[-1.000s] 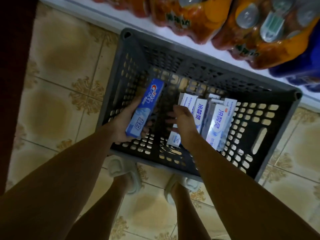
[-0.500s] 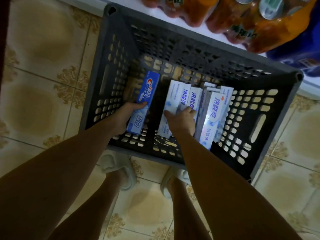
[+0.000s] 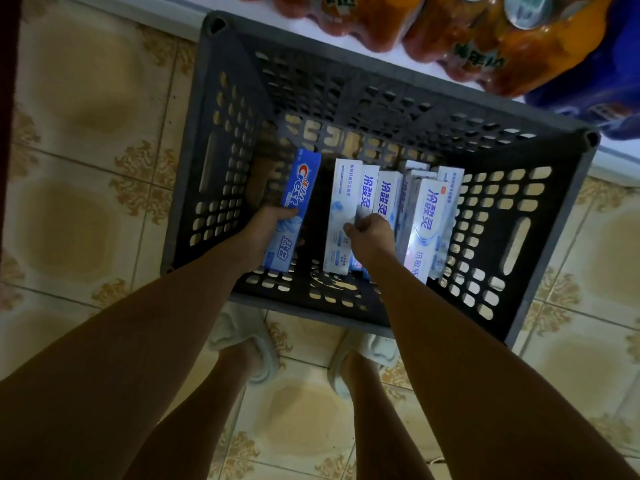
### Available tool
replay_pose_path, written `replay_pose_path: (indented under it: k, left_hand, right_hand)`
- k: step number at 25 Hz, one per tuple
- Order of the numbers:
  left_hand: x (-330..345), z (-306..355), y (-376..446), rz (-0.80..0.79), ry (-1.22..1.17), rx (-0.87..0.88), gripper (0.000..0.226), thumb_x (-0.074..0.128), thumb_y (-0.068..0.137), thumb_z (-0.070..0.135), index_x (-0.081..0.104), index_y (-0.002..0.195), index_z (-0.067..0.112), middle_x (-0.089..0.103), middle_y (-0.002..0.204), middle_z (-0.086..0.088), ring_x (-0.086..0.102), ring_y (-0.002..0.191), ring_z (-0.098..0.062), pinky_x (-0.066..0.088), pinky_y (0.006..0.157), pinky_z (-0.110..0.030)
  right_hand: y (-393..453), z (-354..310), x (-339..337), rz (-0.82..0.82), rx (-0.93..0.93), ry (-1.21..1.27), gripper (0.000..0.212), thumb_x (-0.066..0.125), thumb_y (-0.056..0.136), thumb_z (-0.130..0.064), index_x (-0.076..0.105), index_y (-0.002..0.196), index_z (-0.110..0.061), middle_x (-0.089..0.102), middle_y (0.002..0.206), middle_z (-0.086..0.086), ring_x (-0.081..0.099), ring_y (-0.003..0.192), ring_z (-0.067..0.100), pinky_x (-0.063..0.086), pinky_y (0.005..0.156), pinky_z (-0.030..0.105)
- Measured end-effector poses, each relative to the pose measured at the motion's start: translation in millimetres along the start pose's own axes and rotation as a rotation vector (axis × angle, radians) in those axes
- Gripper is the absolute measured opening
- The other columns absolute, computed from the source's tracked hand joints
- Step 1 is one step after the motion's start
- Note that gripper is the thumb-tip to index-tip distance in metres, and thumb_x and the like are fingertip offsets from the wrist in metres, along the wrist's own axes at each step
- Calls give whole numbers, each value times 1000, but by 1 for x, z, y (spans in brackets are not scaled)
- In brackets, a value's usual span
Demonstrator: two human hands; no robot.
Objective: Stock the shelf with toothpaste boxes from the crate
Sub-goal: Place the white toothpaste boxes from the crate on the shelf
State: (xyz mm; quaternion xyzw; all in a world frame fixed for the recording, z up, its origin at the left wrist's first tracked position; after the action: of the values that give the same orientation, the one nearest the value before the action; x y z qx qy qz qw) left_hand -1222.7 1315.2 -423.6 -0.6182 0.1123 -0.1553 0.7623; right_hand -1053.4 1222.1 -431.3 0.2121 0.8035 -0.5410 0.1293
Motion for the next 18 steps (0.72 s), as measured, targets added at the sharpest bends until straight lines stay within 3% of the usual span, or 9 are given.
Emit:
replay_pose_path:
  k: [3,6,9,11,14,16,18]
  left_hand:
    - [24,3,6,89,92,121,36,65,90,37,58,119,18,67,107,-5,65,86,-18,51,71,-35]
    - [60,2,13,168,148,329,62,83,76,29,53,129,18,63,119,1,59,105,-14,49,87,-34]
    - [67,-1,18,220,78,332,76,88,69,23,50,134,14,62,127,-2,59,113,-18,49,87,-33]
    - [57,2,13,153,85,292,69,87,70,22,54,131,14,65,123,-3,63,110,-20,53,87,-37]
    - [33,17,-17,-43,101,153,47,79,78,23,60,120,18,71,111,-6,69,99,-25,54,91,-50]
    - [22,34,-46,-211,46,52,42,74,80,26,61,119,17,72,111,-10,71,98,-29,55,88,-52]
    - [15,51,-80,-294,34,15,47,71,75,33,65,117,14,74,106,-11,73,91,-28,55,82,-46]
  right_hand:
    - [3,0,5,0,-45,25,27,64,93,-19,57,117,-11,57,98,-1,57,91,18,45,74,26]
    - [9,4,15,-54,-79,81,21,64,91,-17,61,105,-1,65,88,4,63,82,19,45,55,19]
    - [1,2,16,-89,-87,241,25,67,88,-16,52,103,-3,64,91,7,64,77,18,48,49,17]
    - [-11,0,10,-179,-61,400,20,67,89,-10,49,97,-13,65,100,11,65,83,20,54,61,25]
    - [-30,-8,-9,-282,48,568,4,59,94,-13,62,94,-16,70,103,9,68,97,26,57,82,41]
    - [-40,-24,-21,-329,102,611,14,57,96,-23,66,103,-16,70,108,9,67,103,29,56,90,43]
    - [-55,-54,-33,-406,112,673,30,52,97,-38,64,114,-16,68,113,7,65,108,27,52,95,44]
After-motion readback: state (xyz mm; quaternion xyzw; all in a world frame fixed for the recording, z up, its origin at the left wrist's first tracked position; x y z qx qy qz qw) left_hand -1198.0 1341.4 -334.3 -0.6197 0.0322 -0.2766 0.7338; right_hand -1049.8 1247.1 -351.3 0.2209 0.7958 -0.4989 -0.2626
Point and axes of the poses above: each hand's wrist, its own y-axis towards the middle knuckle, its own x-axis out of the palm, z = x × y, the point moved 3 cm from there along y, towards the middle knuckle
